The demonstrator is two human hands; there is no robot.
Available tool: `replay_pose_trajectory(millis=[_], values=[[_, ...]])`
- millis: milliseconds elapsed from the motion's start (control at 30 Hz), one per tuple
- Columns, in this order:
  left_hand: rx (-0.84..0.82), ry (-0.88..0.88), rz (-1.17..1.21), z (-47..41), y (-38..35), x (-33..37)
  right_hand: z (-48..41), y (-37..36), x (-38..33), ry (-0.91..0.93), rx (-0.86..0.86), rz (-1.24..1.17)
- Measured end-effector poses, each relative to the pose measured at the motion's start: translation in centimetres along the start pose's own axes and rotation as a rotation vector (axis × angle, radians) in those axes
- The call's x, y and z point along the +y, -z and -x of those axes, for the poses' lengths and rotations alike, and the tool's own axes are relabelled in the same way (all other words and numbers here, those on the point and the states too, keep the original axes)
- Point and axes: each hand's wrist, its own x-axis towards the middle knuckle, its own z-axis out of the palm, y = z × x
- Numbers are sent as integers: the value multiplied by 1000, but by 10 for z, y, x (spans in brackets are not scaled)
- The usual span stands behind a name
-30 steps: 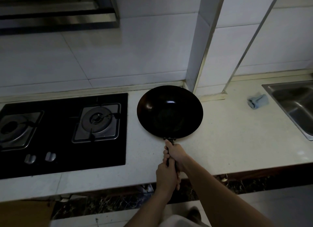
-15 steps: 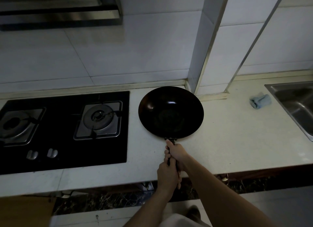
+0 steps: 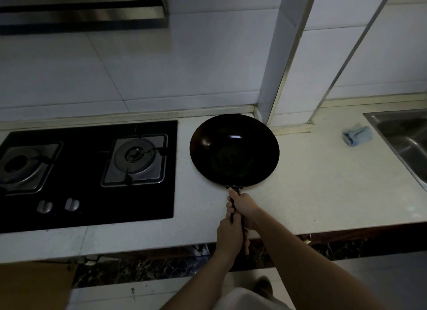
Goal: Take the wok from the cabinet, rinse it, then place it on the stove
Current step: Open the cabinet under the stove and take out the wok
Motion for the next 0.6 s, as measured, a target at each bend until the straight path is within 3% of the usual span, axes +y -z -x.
replay_pose_trajectory(millis=[233,367,500,600], values=[[-106,68,-59,-8,8,1,8,0,-3,39,28,79],[-123,11,-165,-11,15,0,13,-3,-5,127,146,332],[-142,-40,-329,-15,23,0,8,-1,-2,142,217,437],[-83,-110,-585,-11,26,2,13,2,-5,202,279,706]])
